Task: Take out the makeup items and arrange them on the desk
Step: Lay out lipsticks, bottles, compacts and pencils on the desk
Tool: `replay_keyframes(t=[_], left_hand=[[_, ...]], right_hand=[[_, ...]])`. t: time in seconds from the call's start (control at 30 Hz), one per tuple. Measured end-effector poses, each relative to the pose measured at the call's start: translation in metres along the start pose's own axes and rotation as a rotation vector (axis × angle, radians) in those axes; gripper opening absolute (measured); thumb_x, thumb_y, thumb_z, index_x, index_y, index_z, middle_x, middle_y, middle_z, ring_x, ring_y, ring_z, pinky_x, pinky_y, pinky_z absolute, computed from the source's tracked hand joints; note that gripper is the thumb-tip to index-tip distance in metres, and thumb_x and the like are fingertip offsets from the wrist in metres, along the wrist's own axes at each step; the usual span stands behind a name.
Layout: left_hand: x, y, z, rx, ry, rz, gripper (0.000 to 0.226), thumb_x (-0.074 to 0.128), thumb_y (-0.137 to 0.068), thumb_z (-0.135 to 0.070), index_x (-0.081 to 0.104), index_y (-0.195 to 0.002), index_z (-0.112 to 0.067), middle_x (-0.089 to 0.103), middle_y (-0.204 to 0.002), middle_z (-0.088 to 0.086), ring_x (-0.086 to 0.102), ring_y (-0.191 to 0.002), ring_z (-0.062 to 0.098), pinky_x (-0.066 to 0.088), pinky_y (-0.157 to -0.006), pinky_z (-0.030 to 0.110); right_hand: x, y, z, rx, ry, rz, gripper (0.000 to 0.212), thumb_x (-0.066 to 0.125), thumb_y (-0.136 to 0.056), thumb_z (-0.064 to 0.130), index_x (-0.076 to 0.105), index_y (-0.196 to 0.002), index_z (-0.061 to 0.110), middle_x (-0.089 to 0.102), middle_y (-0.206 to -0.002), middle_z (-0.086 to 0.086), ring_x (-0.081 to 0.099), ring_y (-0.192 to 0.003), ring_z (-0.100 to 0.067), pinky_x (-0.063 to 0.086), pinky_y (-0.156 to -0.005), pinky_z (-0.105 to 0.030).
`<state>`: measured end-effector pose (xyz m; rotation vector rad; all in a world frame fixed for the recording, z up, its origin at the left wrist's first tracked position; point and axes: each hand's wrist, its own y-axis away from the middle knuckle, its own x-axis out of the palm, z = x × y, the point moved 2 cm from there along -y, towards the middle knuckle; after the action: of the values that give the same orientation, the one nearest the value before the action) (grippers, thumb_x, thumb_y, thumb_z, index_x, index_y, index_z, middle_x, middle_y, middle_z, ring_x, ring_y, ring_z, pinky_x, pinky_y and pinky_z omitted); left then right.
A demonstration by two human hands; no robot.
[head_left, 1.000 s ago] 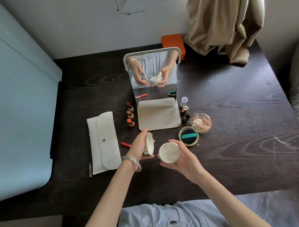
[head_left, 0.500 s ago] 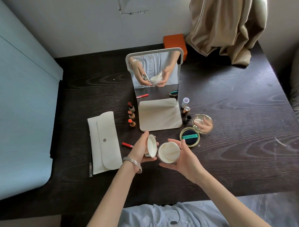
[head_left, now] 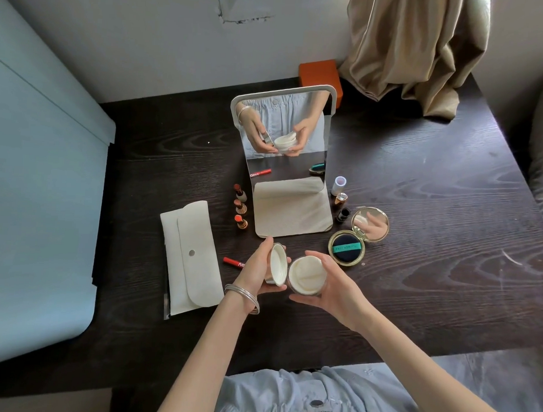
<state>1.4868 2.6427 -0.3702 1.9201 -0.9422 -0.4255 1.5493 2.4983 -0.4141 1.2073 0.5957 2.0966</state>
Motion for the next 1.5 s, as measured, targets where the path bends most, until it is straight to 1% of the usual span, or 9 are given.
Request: replay_keyframes(t=[0.13,0.33,0.47,0.6,0.8,0.93,1.17,1.3,1.5], left_hand=[[0.0,-0.001,0.0,0.01,-0.015,0.009,0.04,0.029,-0.098,-0.047,0.059,-0.098,-0.021,0.062,-0.096,0.004,0.058,-0.085,0.017,0.051,-0.067,0.032],[0.002,0.001,-0.001,0.024,-0.025,0.026,0.043,0.028,-0.098,-0.047,0.058,-0.109,-0.017,0.061,-0.098,0.004,0.057,-0.085,0.016,0.051,-0.067,0.031],[0.003,0.001,0.0,0.038,-0.042,0.051,0.041,0.028,-0.098,-0.046,0.059,-0.108,-0.02,0.062,-0.098,0.003,0.057,-0.088,0.016,0.05,-0.068,0.031],[0.006,0.002,0.001,0.131,-0.056,0.079,0.036,0.027,-0.099,-0.041,0.059,-0.103,-0.025,0.064,-0.099,0.0,0.058,-0.087,0.014,0.049,-0.065,0.029],[0.017,0.006,0.003,0.189,-0.162,0.247,0.041,0.022,-0.1,-0.036,0.055,-0.116,-0.017,0.062,-0.102,0.002,0.056,-0.09,0.013,0.048,-0.067,0.03],[0.027,0.006,0.005,0.156,-0.228,0.304,0.042,0.023,-0.1,-0.038,0.056,-0.117,-0.019,0.064,-0.103,0.0,0.058,-0.093,0.013,0.052,-0.07,0.029],[0.044,0.0,0.004,0.116,-0.276,0.338,0.043,0.027,-0.099,-0.04,0.057,-0.121,-0.018,0.064,-0.11,0.001,0.059,-0.095,0.013,0.053,-0.072,0.03],[0.048,-0.006,0.007,0.099,-0.225,0.283,0.037,0.032,-0.097,-0.044,0.062,-0.112,-0.027,0.058,-0.124,0.007,0.053,-0.114,0.024,0.053,-0.071,0.032],[0.064,-0.017,0.025,-0.152,-0.112,0.252,0.042,0.042,-0.093,-0.049,0.063,-0.114,-0.019,0.055,-0.121,0.014,0.054,-0.108,0.027,0.055,-0.056,0.032]], right_hand=[[0.0,-0.001,0.001,-0.031,0.018,-0.03,0.031,0.043,-0.096,0.029,0.051,-0.123,0.016,0.054,-0.125,-0.012,0.064,-0.105,-0.032,0.051,-0.088,-0.056],[-0.001,-0.002,0.001,-0.028,0.074,-0.036,0.033,0.043,-0.096,0.028,0.048,-0.127,0.016,0.051,-0.131,-0.016,0.059,-0.113,-0.037,0.052,-0.087,-0.054],[-0.004,-0.001,0.0,-0.034,0.05,-0.018,0.041,0.053,-0.091,0.034,0.047,-0.127,0.015,0.052,-0.129,-0.015,0.059,-0.112,-0.036,0.052,-0.088,-0.054],[-0.008,-0.001,0.001,-0.074,0.123,-0.077,0.061,0.075,-0.068,0.029,0.05,-0.123,0.019,0.053,-0.126,-0.016,0.06,-0.111,-0.034,0.056,-0.083,-0.046],[-0.019,0.004,0.002,-0.147,0.171,-0.159,0.065,0.079,-0.061,0.023,0.052,-0.12,0.02,0.053,-0.125,-0.016,0.058,-0.112,-0.032,0.056,-0.082,-0.043],[-0.026,0.01,0.004,-0.18,0.168,-0.182,0.054,0.071,-0.068,0.014,0.051,-0.118,0.018,0.052,-0.124,-0.017,0.059,-0.111,-0.032,0.056,-0.084,-0.044],[-0.041,0.018,0.005,-0.168,0.073,-0.232,0.065,0.067,-0.071,0.022,0.04,-0.131,0.022,0.054,-0.122,-0.008,0.06,-0.108,-0.028,0.056,-0.085,-0.044],[-0.056,0.024,0.005,-0.209,0.089,-0.319,0.051,0.062,-0.086,0.019,0.037,-0.131,0.016,0.052,-0.123,-0.01,0.057,-0.107,-0.024,0.054,-0.078,-0.037],[-0.085,0.036,0.01,-0.285,0.13,-0.405,0.032,0.046,-0.094,0.006,0.042,-0.124,0.014,0.056,-0.115,-0.01,0.059,-0.096,-0.018,0.051,-0.078,-0.031]])
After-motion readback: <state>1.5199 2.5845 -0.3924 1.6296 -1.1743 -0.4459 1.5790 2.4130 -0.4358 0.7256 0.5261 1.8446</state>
